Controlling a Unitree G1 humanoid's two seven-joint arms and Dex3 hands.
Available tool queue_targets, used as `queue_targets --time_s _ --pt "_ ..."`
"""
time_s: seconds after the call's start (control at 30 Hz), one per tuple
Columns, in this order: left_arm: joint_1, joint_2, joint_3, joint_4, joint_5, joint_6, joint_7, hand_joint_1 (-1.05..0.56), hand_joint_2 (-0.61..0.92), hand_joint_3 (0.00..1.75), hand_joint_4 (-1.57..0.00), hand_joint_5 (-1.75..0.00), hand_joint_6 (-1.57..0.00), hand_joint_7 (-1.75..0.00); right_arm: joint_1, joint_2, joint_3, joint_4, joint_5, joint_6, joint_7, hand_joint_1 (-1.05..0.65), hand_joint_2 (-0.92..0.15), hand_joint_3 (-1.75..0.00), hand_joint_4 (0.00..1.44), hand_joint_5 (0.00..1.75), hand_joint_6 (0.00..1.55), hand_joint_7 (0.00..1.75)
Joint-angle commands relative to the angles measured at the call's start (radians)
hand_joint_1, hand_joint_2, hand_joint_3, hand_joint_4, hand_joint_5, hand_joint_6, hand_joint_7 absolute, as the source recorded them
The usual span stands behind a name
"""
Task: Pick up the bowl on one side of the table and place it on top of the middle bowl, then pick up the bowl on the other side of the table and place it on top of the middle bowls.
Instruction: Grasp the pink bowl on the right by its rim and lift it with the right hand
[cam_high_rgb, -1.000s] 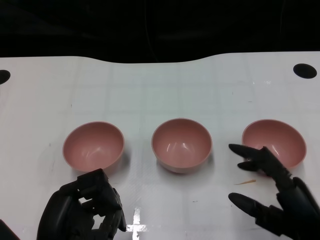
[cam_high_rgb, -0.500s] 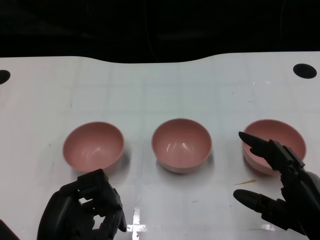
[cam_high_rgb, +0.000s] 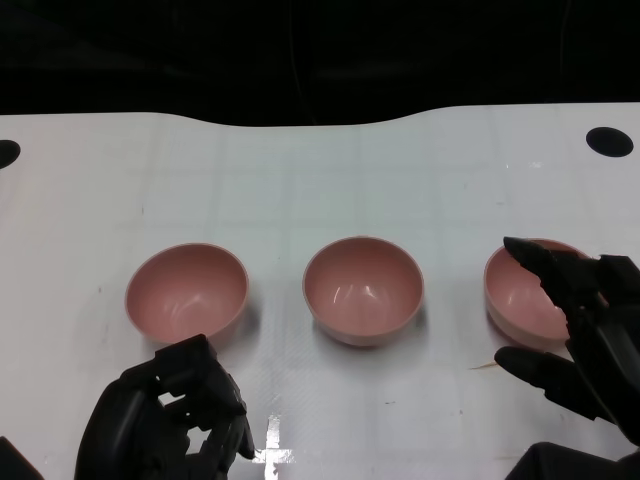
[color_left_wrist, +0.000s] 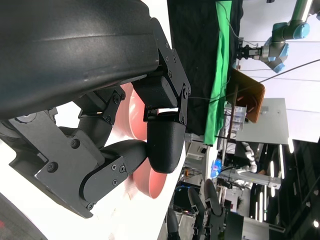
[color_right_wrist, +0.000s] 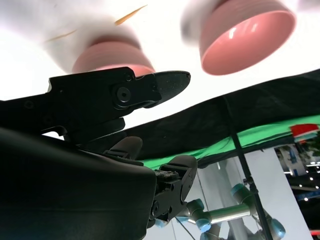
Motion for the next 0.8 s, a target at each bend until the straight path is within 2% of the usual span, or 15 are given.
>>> queue_targets --time_s 0.03,0.13,0.17,0.23,0.7,0.73,0.8 --pt "-0.001 0.009 0.006 -0.008 -0.004 0.002 0.006 -0.49 0.36 1.18 -0.86 -1.73 -0.85 -1.45 -0.01 -0.022 0.007 -0.011 -0.008 0.02 -0.01 -0.77 -0.83 -0.01 0.0 0.69 0.0 0.47" --pt "-0.003 0.002 0.001 -0.012 -0.003 0.005 0.012 -0.47 0.35 1.22 -0.86 -1.73 -0.84 -1.44 -0.067 -0.052 0.054 0.02 -0.213 0.142 0.018 -0.75 -0.83 0.0 0.0 0.73 0.09 0.4" --pt "-0.003 -0.001 -0.001 -0.013 0.0 0.003 0.015 -0.47 0.34 1.23 -0.85 -1.73 -0.84 -1.44 -0.08 -0.057 0.067 0.031 -0.26 0.173 0.018 -0.75 -0.83 0.0 0.02 0.74 0.16 0.3" --pt "-0.003 -0.002 -0.001 -0.013 0.005 0.0 0.019 -0.47 0.34 1.24 -0.85 -1.73 -0.84 -1.44 -0.095 -0.058 0.087 0.047 -0.3 0.214 0.021 -0.73 -0.83 0.0 0.03 0.75 0.22 0.22" --pt "0.01 0.005 -0.001 -0.031 0.009 0.003 0.026 -0.48 0.36 1.21 -0.86 -1.71 -0.83 -1.46 -0.132 -0.078 0.153 0.095 -0.317 0.3 0.017 -0.71 -0.83 0.0 0.07 0.71 0.28 0.12" --pt "0.016 0.008 -0.001 -0.038 0.006 0.006 0.024 -0.48 0.36 1.2 -0.86 -1.71 -0.83 -1.45 -0.155 -0.084 0.168 0.14 -0.323 0.305 0.031 -0.71 -0.83 0.0 0.07 0.71 0.28 0.12" --pt "0.024 0.011 0.0 -0.051 0.002 0.013 0.024 -0.49 0.36 1.19 -0.85 -1.71 -0.83 -1.44 -0.192 -0.091 0.189 0.213 -0.328 0.318 0.045 -0.7 -0.84 0.0 0.19 0.54 0.35 0.06"
